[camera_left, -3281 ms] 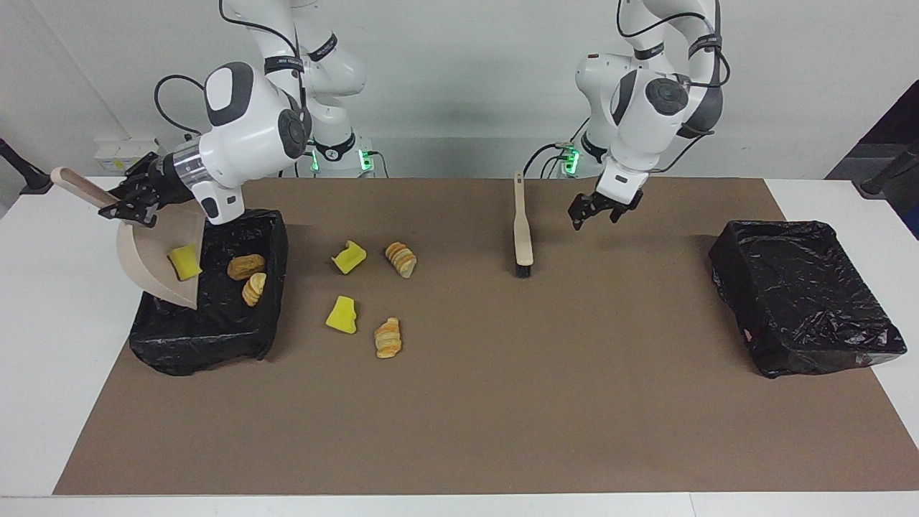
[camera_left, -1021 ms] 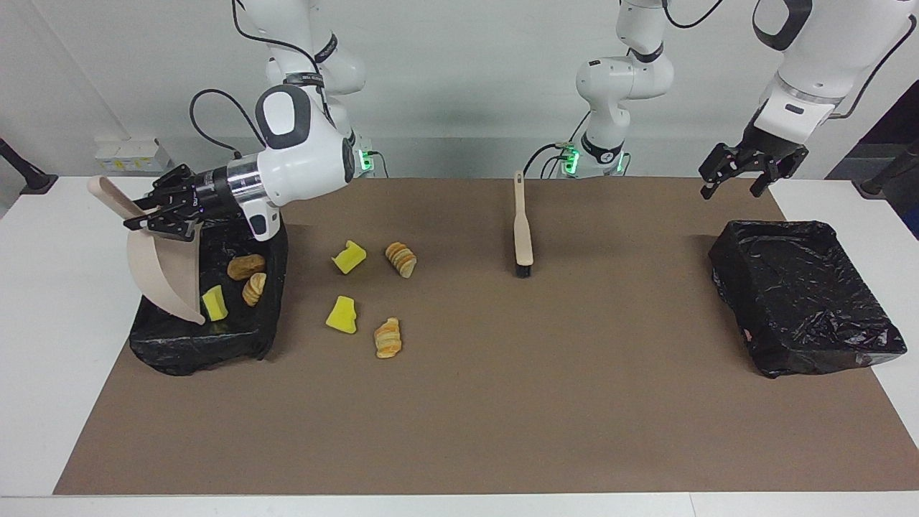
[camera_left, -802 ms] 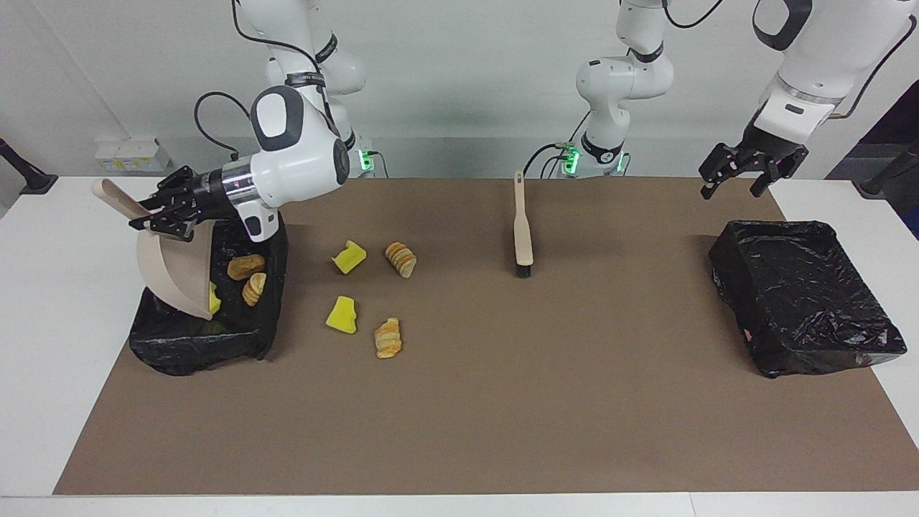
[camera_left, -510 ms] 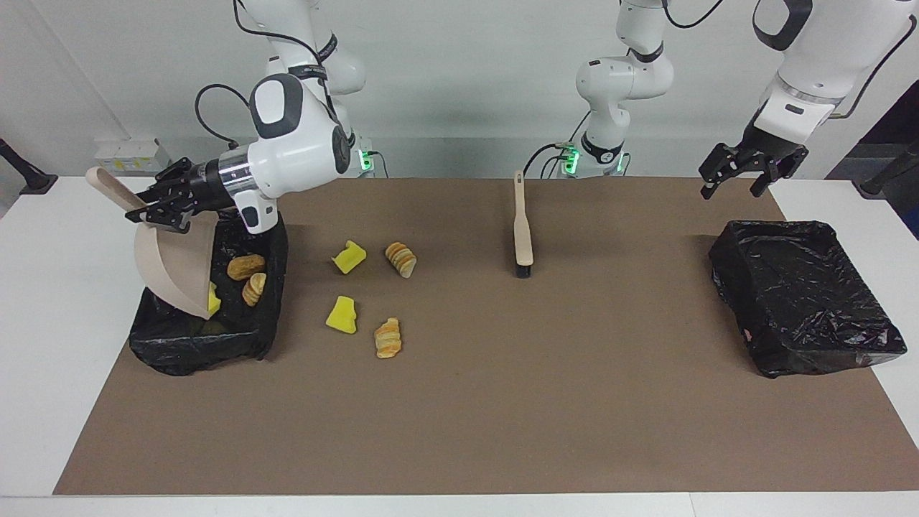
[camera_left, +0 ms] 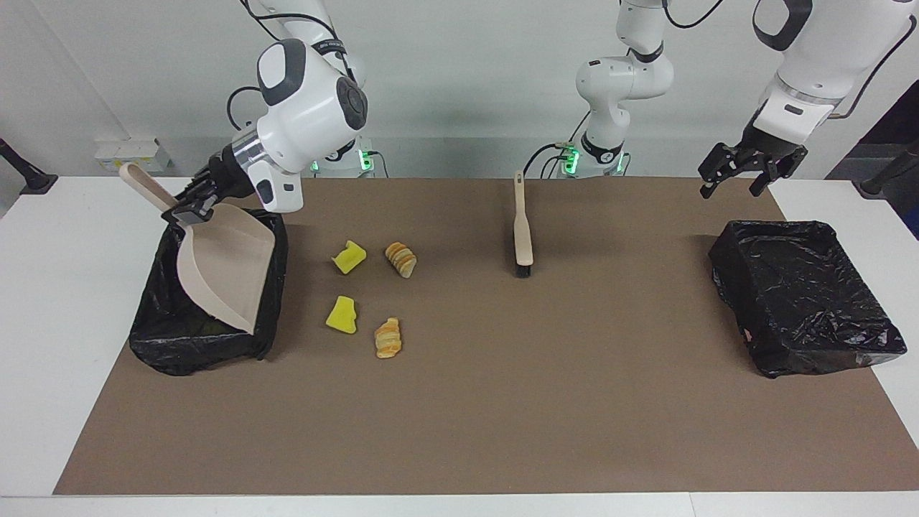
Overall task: Sweep and dump trash in bin
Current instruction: 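Carry the dustpan back and set it on the table with the right gripper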
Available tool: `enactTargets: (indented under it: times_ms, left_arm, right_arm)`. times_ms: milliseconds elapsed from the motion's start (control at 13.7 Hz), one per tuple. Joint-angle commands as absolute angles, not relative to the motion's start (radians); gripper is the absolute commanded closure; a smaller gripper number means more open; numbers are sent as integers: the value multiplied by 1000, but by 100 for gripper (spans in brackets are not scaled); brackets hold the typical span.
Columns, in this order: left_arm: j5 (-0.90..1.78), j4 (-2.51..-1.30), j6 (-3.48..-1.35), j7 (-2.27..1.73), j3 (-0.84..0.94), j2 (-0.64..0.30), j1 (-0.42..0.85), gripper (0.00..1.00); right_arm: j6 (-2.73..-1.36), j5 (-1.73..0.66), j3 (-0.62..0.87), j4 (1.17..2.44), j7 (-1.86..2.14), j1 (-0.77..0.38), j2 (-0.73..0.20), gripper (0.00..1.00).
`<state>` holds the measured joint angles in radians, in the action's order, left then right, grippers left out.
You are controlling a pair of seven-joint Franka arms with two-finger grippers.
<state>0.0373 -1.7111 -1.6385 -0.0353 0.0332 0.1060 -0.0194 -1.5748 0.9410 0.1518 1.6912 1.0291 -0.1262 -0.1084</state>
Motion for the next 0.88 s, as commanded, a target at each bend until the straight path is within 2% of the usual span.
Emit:
enactTargets:
  times_ms: [0, 73, 438, 583, 802]
  left_arm:
    - [28, -1698, -1615, -15, 64, 104, -99, 0]
    - [28, -1698, -1617, -6, 121, 103, -139, 0]
    - [22, -1678, -1582, -12, 147, 97, -149, 0]
    - [26, -1672, -1578, -9, 147, 94, -143, 0]
    - [26, -1681, -1577, -9, 146, 100, -144, 0]
  right_arm:
    - [-1519, 806, 160, 1504, 868, -153, -224, 100]
    - [-1513, 745, 160, 1450, 794, -169, -253, 100]
    - [-1465, 531, 161, 1194, 434, -224, -406, 100]
    - [-1479, 406, 163, 1174, 207, -251, -439, 100]
    - [-1479, 289, 155, 1054, -67, -342, -563, 100]
